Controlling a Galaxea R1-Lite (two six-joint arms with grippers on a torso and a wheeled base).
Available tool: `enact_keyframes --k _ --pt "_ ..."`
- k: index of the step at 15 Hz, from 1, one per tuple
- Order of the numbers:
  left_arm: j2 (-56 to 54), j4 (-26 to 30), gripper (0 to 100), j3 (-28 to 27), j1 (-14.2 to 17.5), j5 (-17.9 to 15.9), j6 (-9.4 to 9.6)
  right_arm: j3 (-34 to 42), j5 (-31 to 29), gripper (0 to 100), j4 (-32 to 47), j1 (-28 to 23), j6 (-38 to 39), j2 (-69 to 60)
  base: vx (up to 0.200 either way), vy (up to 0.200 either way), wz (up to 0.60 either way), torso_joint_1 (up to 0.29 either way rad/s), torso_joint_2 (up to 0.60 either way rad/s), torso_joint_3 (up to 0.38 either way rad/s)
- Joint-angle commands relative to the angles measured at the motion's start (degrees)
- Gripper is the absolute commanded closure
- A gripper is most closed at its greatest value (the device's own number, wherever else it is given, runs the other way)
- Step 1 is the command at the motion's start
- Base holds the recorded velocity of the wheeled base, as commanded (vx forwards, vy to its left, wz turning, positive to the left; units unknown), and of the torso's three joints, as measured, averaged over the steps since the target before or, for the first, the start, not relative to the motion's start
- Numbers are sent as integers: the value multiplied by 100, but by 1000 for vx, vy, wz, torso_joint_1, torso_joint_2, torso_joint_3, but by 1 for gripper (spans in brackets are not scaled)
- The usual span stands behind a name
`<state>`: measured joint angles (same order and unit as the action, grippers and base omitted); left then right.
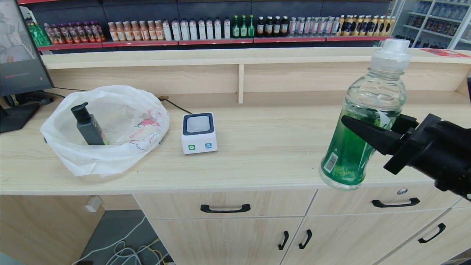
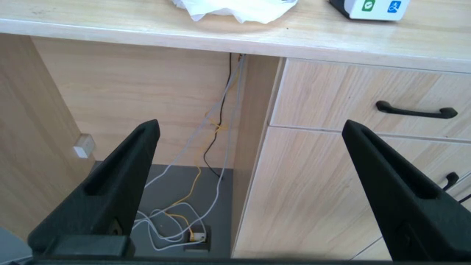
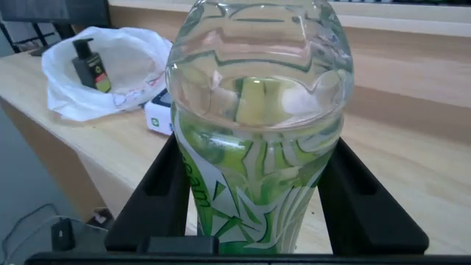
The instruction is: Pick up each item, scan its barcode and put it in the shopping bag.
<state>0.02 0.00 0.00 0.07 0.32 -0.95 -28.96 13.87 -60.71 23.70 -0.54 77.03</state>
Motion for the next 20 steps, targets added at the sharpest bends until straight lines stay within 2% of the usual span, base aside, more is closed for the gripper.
enact_keyframes --k 1,4,5,6,8,10,12,15,17,20 --pt "-2 0 0 0 1 3 -2 49 168 100 -11 30 221 -127 0 0 0 0 0 0" --pt "-2 0 0 0 1 3 -2 172 274 100 -46 223 959 -338 0 0 0 0 0 0" --pt "-2 0 0 0 1 3 -2 225 327 100 -231 434 1592 -417 0 0 0 0 0 0" --pt "-2 0 0 0 1 3 -2 225 335 100 -407 469 1908 -391 0 0 0 0 0 0" --pt "-2 0 0 0 1 3 -2 154 362 100 -653 495 2181 -162 0 0 0 0 0 0" --pt "-2 0 0 0 1 3 -2 119 529 100 -978 495 2726 31 0 0 0 0 0 0" --pt "-2 0 0 0 1 3 -2 128 959 100 -1461 495 3411 216 0 0 0 0 0 0" --pt "-2 0 0 0 1 3 -2 400 1249 100 -2041 522 3692 435 0 0 0 0 0 0" --pt "-2 0 0 0 1 3 -2 462 1293 100 -2472 794 3754 734 0 0 0 0 0 0" --pt "-2 0 0 0 1 3 -2 523 1293 100 -2929 1146 4308 919 0 0 0 0 0 0"
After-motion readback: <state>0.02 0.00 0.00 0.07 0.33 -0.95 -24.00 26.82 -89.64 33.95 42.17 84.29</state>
